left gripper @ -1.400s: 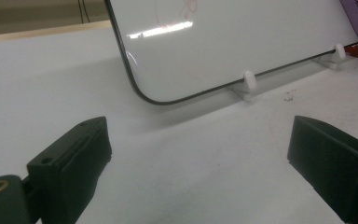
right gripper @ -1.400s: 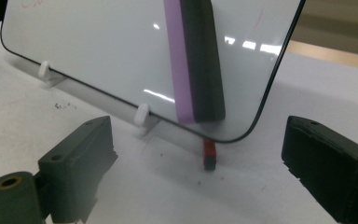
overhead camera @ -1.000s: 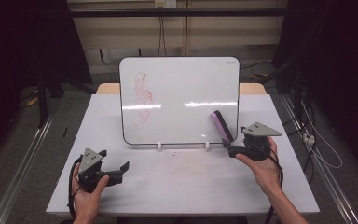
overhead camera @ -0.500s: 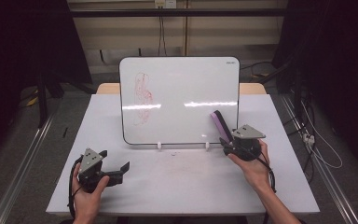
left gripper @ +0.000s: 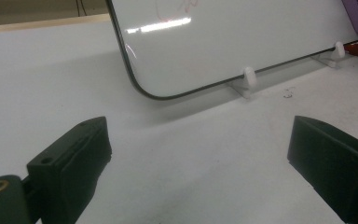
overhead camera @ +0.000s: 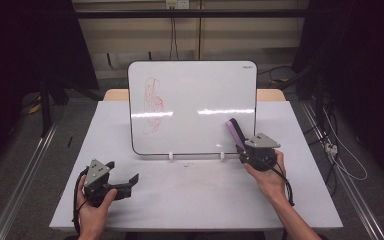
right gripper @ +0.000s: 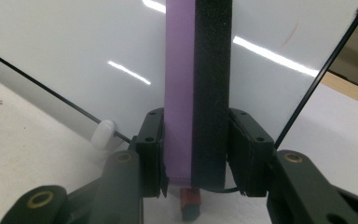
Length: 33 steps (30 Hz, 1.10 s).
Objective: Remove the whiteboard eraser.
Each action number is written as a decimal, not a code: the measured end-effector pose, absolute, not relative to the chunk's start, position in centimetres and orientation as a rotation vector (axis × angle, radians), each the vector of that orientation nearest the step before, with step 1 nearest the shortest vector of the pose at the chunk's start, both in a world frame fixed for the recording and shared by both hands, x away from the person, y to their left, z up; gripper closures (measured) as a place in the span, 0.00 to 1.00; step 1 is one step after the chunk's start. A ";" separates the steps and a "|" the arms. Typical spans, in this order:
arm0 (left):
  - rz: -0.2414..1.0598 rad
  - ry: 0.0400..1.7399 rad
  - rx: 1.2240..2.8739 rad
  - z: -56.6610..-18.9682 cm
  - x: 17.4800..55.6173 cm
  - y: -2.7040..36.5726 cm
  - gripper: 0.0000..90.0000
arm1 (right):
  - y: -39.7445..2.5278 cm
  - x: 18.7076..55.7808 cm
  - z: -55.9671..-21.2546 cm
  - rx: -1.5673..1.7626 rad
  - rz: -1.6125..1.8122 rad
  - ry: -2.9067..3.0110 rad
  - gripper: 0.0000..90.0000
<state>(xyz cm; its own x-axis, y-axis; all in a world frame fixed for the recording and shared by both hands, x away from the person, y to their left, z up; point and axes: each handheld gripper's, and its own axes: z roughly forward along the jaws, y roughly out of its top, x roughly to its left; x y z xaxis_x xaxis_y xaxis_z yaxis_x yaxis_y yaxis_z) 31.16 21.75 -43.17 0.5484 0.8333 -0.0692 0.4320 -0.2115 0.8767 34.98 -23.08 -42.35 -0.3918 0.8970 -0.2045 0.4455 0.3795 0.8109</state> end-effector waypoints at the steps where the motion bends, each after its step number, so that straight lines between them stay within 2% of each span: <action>1: 0.532 1.039 1.838 -43.2 31.2 21.7 0.06 | -23.1 35.0 -42.4 1.151 0.890 1.990 0.67; 13: 0.533 1.041 1.841 -43.2 31.1 21.8 0.06 | -23.2 35.0 -42.2 1.160 0.891 1.989 0.71; 33: 0.519 1.057 1.824 -43.3 31.4 22.1 0.06 | -24.2 33.8 -41.1 1.170 1.094 1.952 0.71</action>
